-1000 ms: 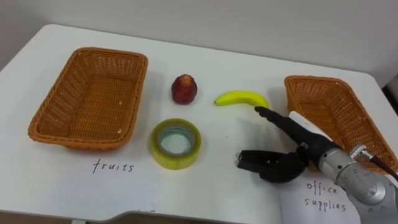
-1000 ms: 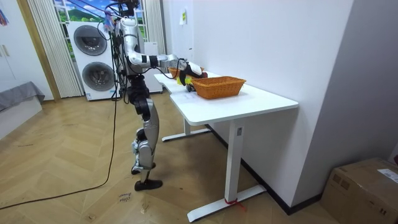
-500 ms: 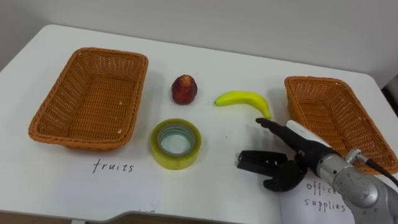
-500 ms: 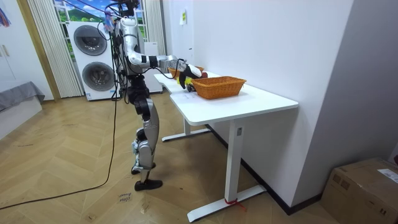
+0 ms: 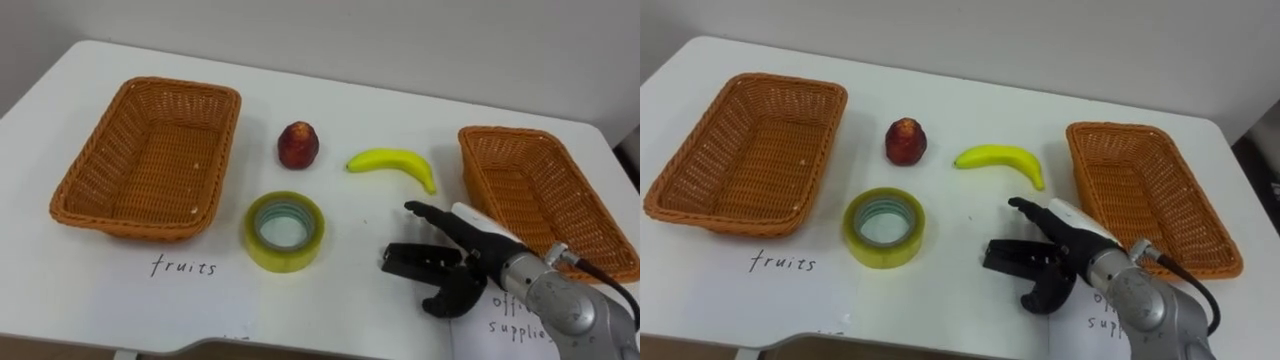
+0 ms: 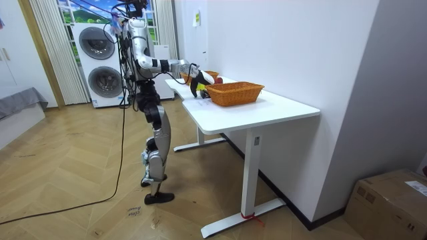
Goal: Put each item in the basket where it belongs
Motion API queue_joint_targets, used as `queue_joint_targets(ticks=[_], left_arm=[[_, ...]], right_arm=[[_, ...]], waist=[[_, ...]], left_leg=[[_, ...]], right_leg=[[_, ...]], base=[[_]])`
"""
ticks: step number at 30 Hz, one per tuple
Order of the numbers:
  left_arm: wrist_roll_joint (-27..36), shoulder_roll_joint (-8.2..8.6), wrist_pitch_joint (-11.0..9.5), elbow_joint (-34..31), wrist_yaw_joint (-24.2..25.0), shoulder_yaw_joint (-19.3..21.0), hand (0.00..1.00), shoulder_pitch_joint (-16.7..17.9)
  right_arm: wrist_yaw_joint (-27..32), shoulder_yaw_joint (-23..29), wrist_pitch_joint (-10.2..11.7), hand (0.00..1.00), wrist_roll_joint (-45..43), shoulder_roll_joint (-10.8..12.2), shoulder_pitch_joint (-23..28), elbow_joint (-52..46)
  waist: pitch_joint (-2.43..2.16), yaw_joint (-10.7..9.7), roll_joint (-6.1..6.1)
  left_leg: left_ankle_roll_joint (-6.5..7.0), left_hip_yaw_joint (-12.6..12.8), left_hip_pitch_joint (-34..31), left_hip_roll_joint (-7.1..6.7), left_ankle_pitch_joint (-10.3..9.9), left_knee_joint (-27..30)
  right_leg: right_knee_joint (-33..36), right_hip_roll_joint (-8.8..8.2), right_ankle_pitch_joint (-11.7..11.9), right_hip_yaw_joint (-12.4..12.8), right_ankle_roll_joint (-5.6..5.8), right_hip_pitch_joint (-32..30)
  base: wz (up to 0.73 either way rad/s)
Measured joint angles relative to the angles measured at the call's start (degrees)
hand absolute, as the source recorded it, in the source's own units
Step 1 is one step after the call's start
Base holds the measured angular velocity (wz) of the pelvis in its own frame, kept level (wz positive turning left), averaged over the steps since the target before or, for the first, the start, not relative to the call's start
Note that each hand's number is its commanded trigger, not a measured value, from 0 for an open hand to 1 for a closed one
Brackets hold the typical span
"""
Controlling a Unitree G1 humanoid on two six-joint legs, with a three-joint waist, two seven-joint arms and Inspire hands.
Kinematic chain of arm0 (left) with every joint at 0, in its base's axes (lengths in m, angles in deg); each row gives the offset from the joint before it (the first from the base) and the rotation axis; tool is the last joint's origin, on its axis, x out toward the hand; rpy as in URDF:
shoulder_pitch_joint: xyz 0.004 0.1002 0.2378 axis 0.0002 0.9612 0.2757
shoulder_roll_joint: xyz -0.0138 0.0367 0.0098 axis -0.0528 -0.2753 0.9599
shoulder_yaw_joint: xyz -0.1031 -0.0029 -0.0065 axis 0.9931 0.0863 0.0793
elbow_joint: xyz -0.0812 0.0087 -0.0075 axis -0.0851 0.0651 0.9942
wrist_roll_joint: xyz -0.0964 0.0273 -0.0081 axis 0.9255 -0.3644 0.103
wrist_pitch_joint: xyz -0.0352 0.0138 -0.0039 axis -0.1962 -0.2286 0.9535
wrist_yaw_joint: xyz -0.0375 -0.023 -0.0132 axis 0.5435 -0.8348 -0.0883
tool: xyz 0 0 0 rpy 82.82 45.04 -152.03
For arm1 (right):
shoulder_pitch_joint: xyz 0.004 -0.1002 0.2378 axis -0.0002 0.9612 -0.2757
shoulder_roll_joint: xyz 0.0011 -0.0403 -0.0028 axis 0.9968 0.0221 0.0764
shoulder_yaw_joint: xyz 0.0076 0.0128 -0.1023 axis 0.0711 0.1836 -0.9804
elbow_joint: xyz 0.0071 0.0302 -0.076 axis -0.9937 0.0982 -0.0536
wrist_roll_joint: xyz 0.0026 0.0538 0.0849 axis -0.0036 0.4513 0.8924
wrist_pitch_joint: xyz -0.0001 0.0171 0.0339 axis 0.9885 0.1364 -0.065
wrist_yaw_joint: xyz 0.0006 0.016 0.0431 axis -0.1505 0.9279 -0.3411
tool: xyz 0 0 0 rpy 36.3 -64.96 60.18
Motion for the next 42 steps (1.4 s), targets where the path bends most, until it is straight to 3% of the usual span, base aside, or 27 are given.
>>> queue_joint_targets(ticks=[14,24,32,36,42], left_arm=[[0.7,0.09,0.0,-2.9,-0.1,-1.3,0.0,-0.8],[0.6,0.24,1.0,-3.0,-0.7,-2.7,0.0,-0.8],[1.1,0.3,1.0,-3.3,-1.0,-2.7,0.0,-0.7],[1.1,0.3,1.4,-3.1,-1.1,-2.6,0.0,-0.6],[1.0,0.38,3.5,-2.9,-1.1,-2.7,0.0,-0.5]], right_arm=[[0.6,0.0,0.0,0.0,-0.2,-0.1,-0.2,0.3],[1.9,-0.5,-0.7,0.0,-0.3,-0.1,-0.2,0.3],[0.2,-0.3,-0.8,0.0,-0.3,-0.1,-0.4,0.9],[-1.0,0.8,-2.2,0.0,-0.4,-0.1,-1.6,3.7],[-2.4,0.8,-4.1,0.0,-0.5,-0.4,-2.6,5.3]], waist=[[0.11,1.3,-0.11],[-0.4,1.3,1.01],[-0.38,1.3,1.04],[-0.36,1.2,0.98],[-0.29,1.1,0.84]], left_leg=[[-0.01,0.0,-0.4,0.01,0.0,-0.1],[-0.01,0.0,-0.4,-0.01,0.0,-0.2],[-0.1,-0.2,-0.4,-0.01,0.1,-0.2],[-0.1,-0.7,-0.7,-0.13,0.1,0.2],[-0.1,-1.1,-0.9,0.02,0.0,0.6]], right_leg=[[0.0,0.04,0.0,-0.2,0.01,-0.4],[0.0,0.05,0.0,-0.2,-0.01,-0.4],[0.0,0.08,0.1,-0.2,-0.07,-0.3],[0.0,0.06,0.2,-0.7,-0.07,-0.2],[0.0,0.02,0.3,-1.2,-0.16,0.0]], base=[[0.0],[0.0],[0.0],[0.05],[0.02]])
